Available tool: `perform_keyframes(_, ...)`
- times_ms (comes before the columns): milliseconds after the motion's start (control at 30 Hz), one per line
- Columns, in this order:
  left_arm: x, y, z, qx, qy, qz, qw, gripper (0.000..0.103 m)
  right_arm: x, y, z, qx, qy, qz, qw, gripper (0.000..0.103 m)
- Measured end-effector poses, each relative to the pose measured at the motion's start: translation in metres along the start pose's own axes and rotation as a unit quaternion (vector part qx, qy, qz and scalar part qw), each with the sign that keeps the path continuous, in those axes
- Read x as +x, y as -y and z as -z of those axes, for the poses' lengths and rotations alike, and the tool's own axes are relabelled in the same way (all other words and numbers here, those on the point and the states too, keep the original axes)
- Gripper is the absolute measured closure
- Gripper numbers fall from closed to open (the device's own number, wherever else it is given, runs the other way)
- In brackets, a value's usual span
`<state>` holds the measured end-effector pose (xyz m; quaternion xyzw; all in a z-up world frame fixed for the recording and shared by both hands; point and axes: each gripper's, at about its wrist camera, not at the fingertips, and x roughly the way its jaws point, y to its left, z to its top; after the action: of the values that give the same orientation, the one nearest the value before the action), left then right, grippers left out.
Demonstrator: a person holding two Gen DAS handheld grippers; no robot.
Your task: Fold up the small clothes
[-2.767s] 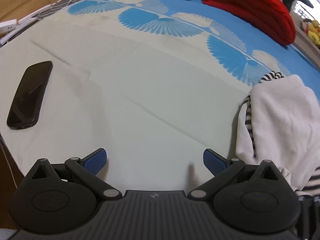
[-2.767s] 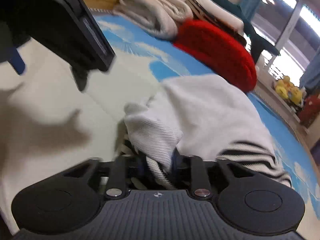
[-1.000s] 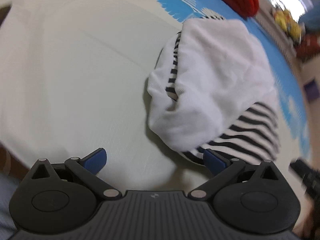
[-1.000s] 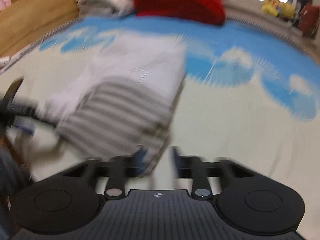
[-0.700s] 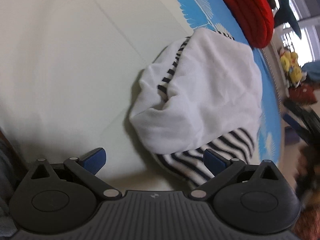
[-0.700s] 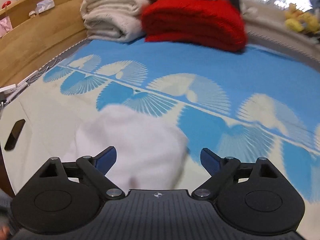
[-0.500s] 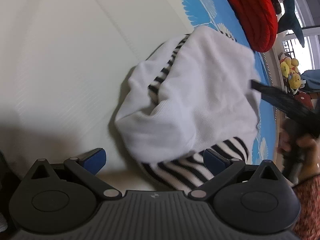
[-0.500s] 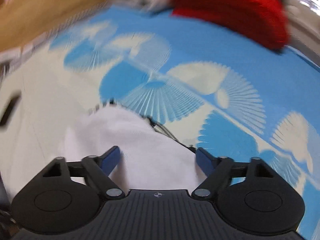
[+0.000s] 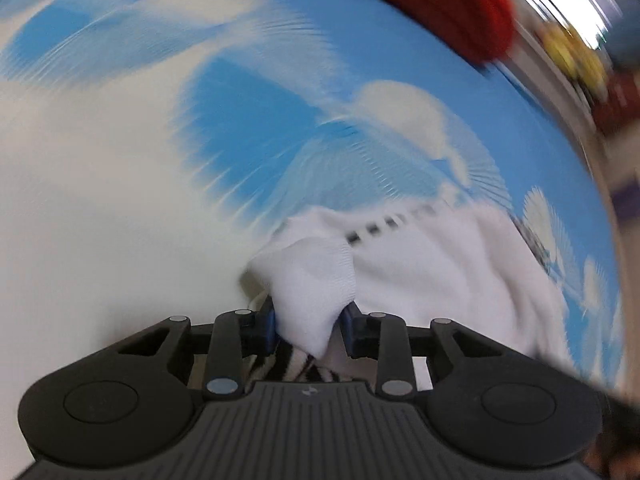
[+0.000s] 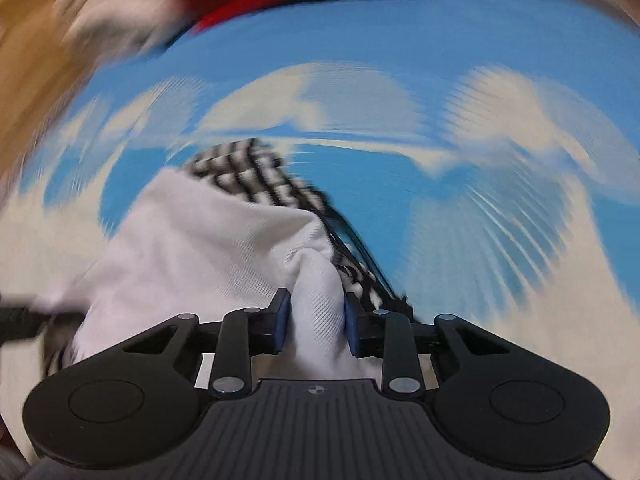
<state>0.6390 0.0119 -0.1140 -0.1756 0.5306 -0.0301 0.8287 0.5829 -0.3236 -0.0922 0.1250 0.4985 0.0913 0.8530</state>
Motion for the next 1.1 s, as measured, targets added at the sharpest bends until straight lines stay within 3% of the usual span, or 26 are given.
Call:
perform_keyframes(67, 0.024, 0.032, -0.027, 0.036, -0.006, 0.016, 0.9992, 0.069, -0.018, 0.033, 0.032, 0.093, 0.015, -0.024, 0.995, 0.072)
perform_keyframes(133, 0.040, 0.066, -0.041, 0.075, 0.012, 0.016, 0.9970, 0.069, -0.030, 0.053, 0.064, 0.157, 0.027, -0.051, 0.986, 0.071)
perform_keyframes(233, 0.058, 0.098, -0.046, 0.107, 0.024, 0.000, 0.9940, 0.066, -0.039, 0.063, 0.097, 0.203, 0.055, -0.074, 0.975, 0.071)
perform_keyframes(333, 0.061, 0.095, -0.053, 0.102, 0.038, -0.023, 0.9938, 0.046, -0.041, 0.053, 0.094, 0.165, 0.080, -0.056, 0.981, 0.070)
perform_keyframes(433, 0.040, 0.068, -0.064, 0.079, 0.074, -0.037, 0.9934, 0.009, -0.040, 0.053, 0.093, 0.155, 0.091, -0.050, 0.982, 0.063)
perform_keyframes(567, -0.020, 0.025, -0.050, 0.069, 0.113, -0.046, 0.9901, 0.001, -0.052, 0.054, 0.086, 0.151, 0.110, -0.025, 0.982, 0.052)
perform_keyframes(633, -0.052, 0.009, -0.027, 0.083, 0.128, -0.042, 0.9874, 0.000, -0.075, 0.037, 0.084, 0.105, 0.139, 0.005, 0.985, 0.039)
perform_keyframes(733, -0.092, -0.015, 0.026, 0.129, 0.123, -0.018, 0.9838, 0.000, -0.107, 0.011, 0.099, 0.029, 0.163, 0.008, 0.986, 0.024)
perform_keyframes(800, -0.103, -0.026, 0.065, 0.183, 0.111, -0.011, 0.9768, 0.000, -0.118, -0.003, 0.124, -0.004, 0.150, -0.001, 0.989, 0.022)
perform_keyframes(867, -0.102, -0.029, 0.098, 0.246, 0.094, -0.016, 0.9646, 0.000, -0.115, -0.013, 0.151, -0.030, 0.130, -0.001, 0.991, 0.022)
perform_keyframes(933, -0.083, -0.024, 0.125, 0.312, 0.073, -0.033, 0.9466, 0.000, -0.099, -0.022, 0.168, -0.065, 0.104, 0.032, 0.992, 0.022)
perform_keyframes(1000, -0.062, -0.015, 0.140, 0.360, 0.074, -0.066, 0.9277, 0.000, -0.079, -0.032, 0.176, -0.122, 0.095, 0.071, 0.985, 0.023)
perform_keyframes(1033, -0.053, -0.012, 0.142, 0.369, 0.082, -0.081, 0.9222, 0.001, -0.070, -0.035, 0.179, -0.143, 0.101, 0.092, 0.980, 0.026)
perform_keyframes(1100, -0.042, -0.006, 0.140, 0.366, 0.098, -0.078, 0.9221, 0.003, -0.057, -0.036, 0.178, -0.157, 0.109, 0.115, 0.975, 0.044)
